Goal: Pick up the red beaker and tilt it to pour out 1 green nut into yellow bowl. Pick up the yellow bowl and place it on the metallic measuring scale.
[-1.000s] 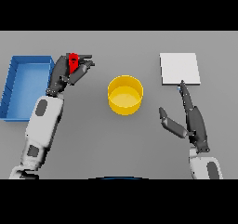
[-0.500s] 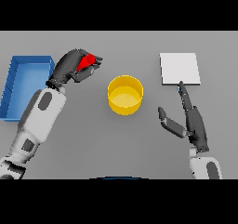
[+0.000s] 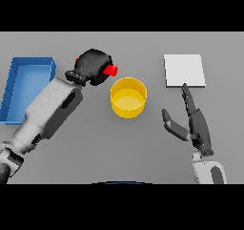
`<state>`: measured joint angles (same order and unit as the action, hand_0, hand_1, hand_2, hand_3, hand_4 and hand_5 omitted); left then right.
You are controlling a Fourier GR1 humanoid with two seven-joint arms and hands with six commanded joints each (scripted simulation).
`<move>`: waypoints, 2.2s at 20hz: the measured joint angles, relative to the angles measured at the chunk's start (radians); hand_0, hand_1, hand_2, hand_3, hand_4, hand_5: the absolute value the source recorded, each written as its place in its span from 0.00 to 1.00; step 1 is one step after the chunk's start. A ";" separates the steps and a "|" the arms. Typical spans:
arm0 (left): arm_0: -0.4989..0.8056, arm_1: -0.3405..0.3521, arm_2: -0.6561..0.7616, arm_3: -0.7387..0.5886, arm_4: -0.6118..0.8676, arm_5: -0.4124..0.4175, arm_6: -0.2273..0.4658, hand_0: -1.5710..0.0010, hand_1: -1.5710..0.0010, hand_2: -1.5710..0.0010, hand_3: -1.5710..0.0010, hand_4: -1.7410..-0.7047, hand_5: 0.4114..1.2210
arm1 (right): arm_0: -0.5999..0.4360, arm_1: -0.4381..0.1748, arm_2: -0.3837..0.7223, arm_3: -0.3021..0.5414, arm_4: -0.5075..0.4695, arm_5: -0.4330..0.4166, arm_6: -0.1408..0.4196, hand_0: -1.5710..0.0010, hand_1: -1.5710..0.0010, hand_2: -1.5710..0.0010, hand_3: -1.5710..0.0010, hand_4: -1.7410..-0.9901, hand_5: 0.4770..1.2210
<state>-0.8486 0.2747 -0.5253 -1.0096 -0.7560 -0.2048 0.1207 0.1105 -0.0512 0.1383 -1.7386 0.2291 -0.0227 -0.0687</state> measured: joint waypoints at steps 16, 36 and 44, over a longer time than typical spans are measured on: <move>-0.284 0.002 -0.355 0.178 -0.351 -0.145 -0.230 0.00 0.00 0.00 0.02 0.01 1.00 | 0.000 0.038 -0.001 0.007 -0.001 -0.031 -0.016 1.00 1.00 1.00 1.00 0.76 0.13; -0.637 0.023 -0.585 0.264 -0.633 -0.090 -0.399 0.00 0.00 0.00 0.00 0.01 1.00 | -0.007 0.026 -0.010 0.014 0.003 -0.034 -0.029 1.00 1.00 1.00 1.00 0.81 0.11; -0.811 0.135 -0.190 0.548 -0.385 -0.115 -0.244 0.00 0.00 0.00 0.04 0.01 1.00 | -0.022 0.026 -0.003 0.024 -0.016 -0.011 -0.064 1.00 1.00 1.00 1.00 0.85 0.13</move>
<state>-1.6592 0.4096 -0.7151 -0.4615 -1.1413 -0.3196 -0.1237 0.0880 -0.0256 0.1351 -1.7144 0.2129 -0.0335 -0.1322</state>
